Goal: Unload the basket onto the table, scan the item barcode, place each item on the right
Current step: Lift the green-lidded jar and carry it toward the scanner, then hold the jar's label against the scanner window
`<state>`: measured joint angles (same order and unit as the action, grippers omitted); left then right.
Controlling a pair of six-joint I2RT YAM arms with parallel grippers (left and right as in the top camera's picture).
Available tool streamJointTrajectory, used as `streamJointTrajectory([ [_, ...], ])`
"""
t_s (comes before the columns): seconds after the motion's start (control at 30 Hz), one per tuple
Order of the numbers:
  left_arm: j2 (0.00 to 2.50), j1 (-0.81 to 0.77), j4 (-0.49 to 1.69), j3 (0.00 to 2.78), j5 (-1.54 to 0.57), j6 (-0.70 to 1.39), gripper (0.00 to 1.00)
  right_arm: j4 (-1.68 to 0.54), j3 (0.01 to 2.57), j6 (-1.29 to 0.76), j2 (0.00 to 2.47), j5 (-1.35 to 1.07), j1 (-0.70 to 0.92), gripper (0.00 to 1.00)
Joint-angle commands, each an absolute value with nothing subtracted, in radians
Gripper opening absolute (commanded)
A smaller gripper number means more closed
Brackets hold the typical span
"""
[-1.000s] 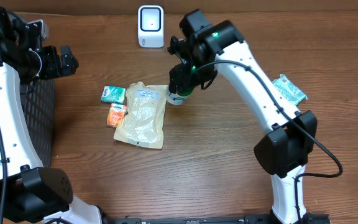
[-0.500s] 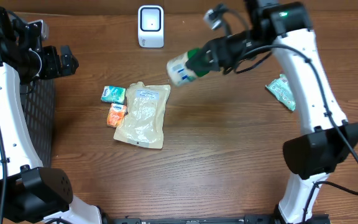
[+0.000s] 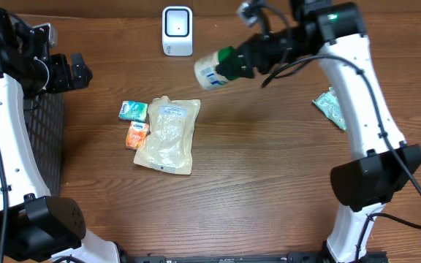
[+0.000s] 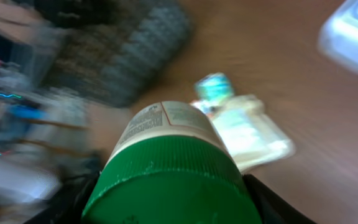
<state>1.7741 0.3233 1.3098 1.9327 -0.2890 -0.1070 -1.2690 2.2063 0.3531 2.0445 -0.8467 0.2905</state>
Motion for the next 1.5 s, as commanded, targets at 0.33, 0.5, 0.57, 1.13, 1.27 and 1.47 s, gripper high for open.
streamJointTrajectory([
  [0.33, 1.745, 0.326, 1.308, 1.95, -0.297, -0.099, 1.0, -0.523, 2.164, 0.561, 2.164, 0.059, 0.502, 0.31],
  [0.5, 1.745, 0.326, 1.308, 1.95, -0.297, -0.099, 1.0, -0.313, 2.164, 0.805, 2.262, 0.058, 0.502, 0.37],
  [0.57, 1.745, 0.326, 1.308, 1.95, -0.296, -0.099, 1.0, -0.248, 2.164, 0.896, 2.301, 0.058, 0.502, 0.43],
  [1.13, 1.745, 0.326, 1.308, 1.95, -0.296, -0.099, 1.0, 0.065, 2.164, 1.3, 2.49, -0.033, 0.482, 0.43],
  [1.27, 1.745, 0.326, 1.308, 1.95, -0.297, -0.099, 0.99, 0.11, 2.164, 1.318, 2.504, -0.033, 0.479, 0.43],
  [1.47, 1.745, 0.326, 1.308, 1.95, -0.297, -0.099, 1.0, 0.176, 2.164, 1.318, 2.534, -0.083, 0.456, 0.39],
])
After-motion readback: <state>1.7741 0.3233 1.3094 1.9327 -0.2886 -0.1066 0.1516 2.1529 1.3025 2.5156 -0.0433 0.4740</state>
